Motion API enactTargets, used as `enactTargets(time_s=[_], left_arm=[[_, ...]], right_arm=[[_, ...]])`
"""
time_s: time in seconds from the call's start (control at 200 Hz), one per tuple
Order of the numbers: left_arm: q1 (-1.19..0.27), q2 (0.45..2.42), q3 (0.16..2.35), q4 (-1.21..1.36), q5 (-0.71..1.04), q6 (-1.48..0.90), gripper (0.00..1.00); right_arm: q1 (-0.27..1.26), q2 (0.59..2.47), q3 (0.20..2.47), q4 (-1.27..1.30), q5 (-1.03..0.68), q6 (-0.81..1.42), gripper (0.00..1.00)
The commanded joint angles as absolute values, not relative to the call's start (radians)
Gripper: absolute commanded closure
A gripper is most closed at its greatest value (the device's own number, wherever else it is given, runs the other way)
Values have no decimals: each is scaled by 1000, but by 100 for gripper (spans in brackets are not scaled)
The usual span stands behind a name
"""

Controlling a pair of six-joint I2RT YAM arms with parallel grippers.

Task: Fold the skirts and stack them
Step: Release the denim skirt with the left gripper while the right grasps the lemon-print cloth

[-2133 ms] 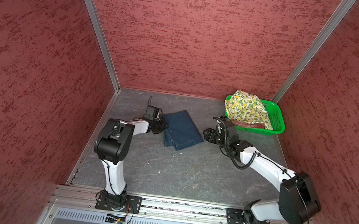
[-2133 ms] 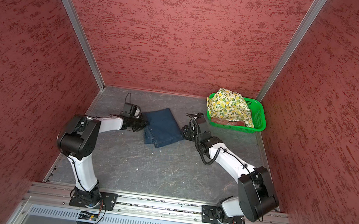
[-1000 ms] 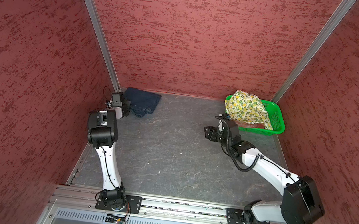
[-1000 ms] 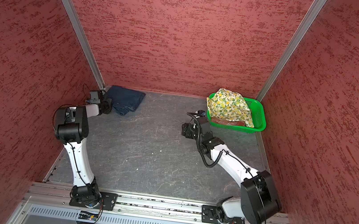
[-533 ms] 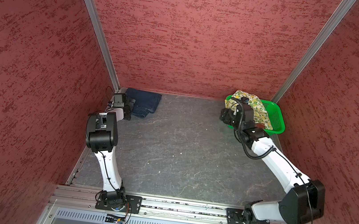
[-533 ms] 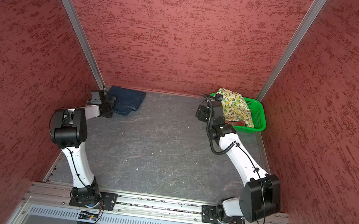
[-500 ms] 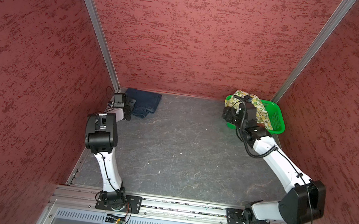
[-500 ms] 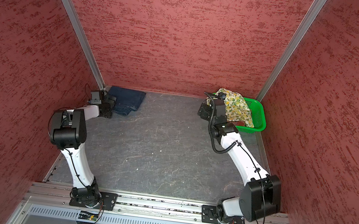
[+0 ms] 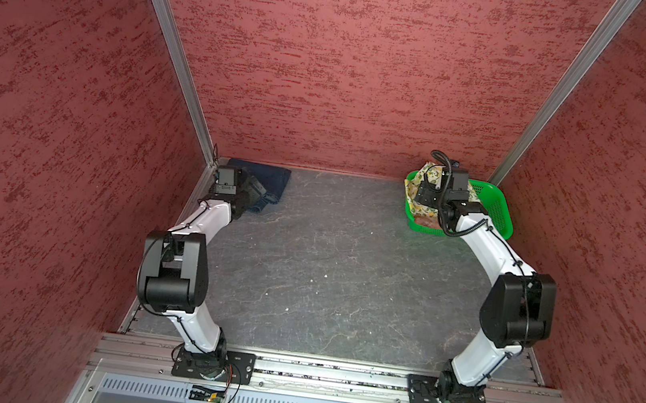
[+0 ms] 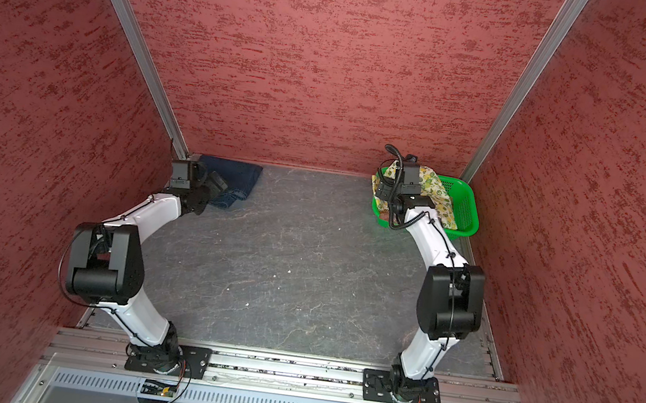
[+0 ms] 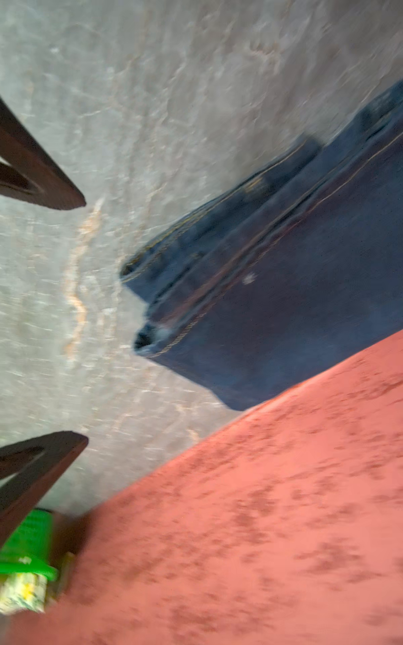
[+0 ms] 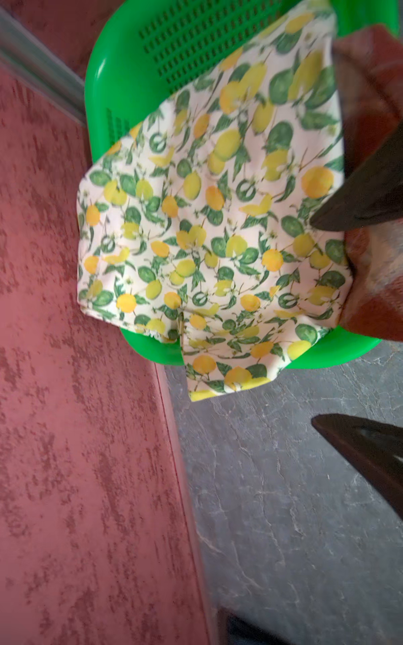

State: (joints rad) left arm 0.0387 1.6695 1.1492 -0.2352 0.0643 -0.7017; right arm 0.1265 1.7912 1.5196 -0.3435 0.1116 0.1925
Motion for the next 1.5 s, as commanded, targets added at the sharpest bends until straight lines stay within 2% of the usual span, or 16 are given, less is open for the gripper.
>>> enactTargets(time_s=[0.0,0.19,0.346,0.551,0.751,0.912,1.057,1.267,1.493], left_arm=[[-29,1612,1118,-332,3,-589,1],[-169,1507,1163,-509,-23,-438,1],[-231,1519,1305,-663,116,-278,1],[-283,1572,1357,-635,309,-192,1],[-295,1557,1293,-572,319,-183,1],[-283,1524,1264,-539,324,-196,1],[-258,1517,1254,-528,343,-220,1],[-249,1517,1248,-525,342,-227,0],[-242,1515,1243,-518,351,-232,1]], right_arm=[[129,1873,1619,-309,33,125,20],[129,2009,1733,-282,18,128,27],[127,2101,1828,-305,41,121,33],[132,2180,1899,-309,29,114,37],[139,2233,1951,-312,36,125,45],[142,2286,2030,-336,23,141,61],[146,2316,2111,-374,-1,141,100],[147,2263,2120,-382,31,123,100],[144,2100,2100,-397,110,92,100]])
